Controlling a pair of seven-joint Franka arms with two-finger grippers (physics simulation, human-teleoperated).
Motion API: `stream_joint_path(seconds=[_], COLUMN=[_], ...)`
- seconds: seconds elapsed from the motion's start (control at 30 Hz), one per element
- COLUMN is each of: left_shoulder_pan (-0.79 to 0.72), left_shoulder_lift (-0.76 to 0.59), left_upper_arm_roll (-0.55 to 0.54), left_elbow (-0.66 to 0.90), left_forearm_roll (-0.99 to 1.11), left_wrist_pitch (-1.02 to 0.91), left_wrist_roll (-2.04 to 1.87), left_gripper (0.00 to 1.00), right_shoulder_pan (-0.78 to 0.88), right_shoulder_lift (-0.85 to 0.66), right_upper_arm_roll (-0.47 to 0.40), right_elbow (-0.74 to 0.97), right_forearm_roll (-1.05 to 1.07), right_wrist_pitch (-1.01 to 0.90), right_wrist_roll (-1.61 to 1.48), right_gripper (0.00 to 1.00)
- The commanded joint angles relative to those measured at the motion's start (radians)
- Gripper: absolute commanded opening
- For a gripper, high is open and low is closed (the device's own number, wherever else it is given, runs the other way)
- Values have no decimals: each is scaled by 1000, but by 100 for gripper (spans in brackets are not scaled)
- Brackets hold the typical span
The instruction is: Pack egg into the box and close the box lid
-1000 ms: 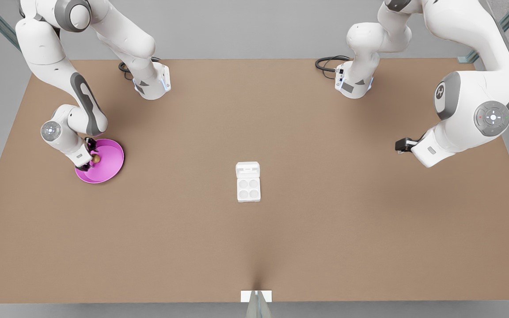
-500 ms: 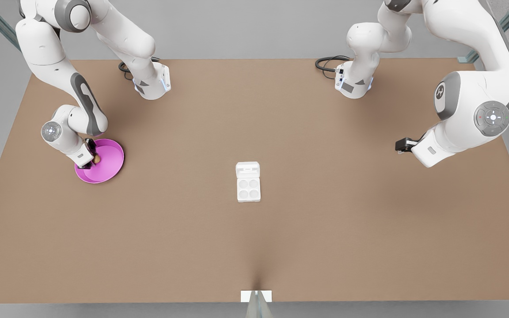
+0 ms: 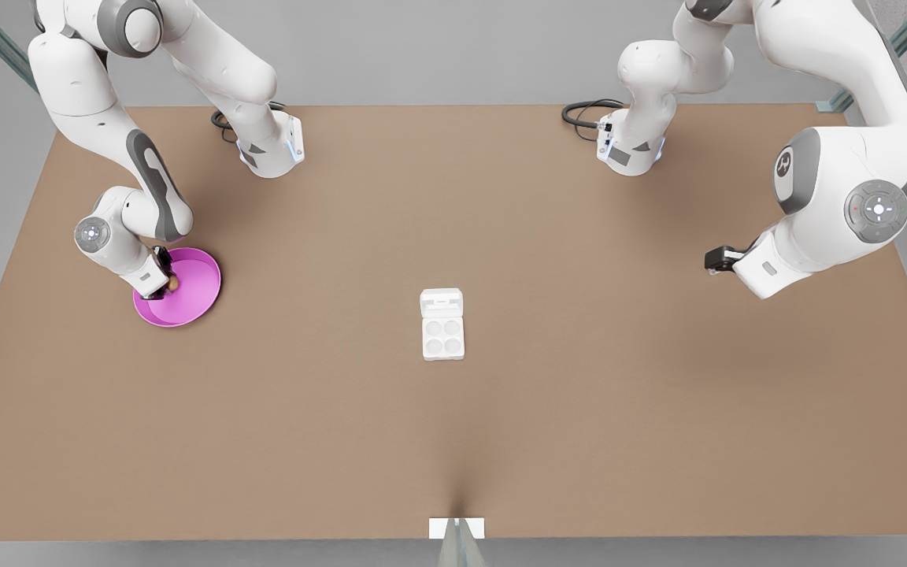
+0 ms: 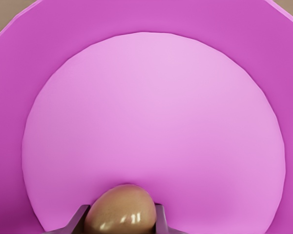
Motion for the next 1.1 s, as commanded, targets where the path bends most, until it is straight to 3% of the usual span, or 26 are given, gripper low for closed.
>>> stream_joint_path(seconds=[0.0,0.27,0.37,0.5,0.7,0.9,1.07], left_shoulder_pan=[0,0,0,0,0,0,0], left_shoulder_lift=[-1,-1,-1,-1,-1,-1,0], left_upper_arm_roll=[-1,0,0,0,0,0,0], left_elbow=[2,0,0,2,0,0,0], left_forearm_roll=[0,0,0,0,0,0,0], left_wrist_pitch=[-2,-2,-2,-1,-2,-1,-1], left_wrist_roll=[0,0,0,0,0,-3,-3], left_gripper=[100,100,100,100,100,100,100], right_shoulder_pan=[0,18,18,242,638,900,963], right_shoulder_lift=[1,-24,-33,-7,105,284,421], right_upper_arm_roll=[1,10,108,139,139,139,140], right_elbow=[-1,22,90,232,461,755,958], right_forearm_roll=[2,4,65,283,517,611,656], right_wrist_pitch=[3,-27,-113,-271,-353,-376,-374], right_wrist_roll=[-18,1,30,211,634,910,990], right_gripper=[57,57,58,58,58,58,58])
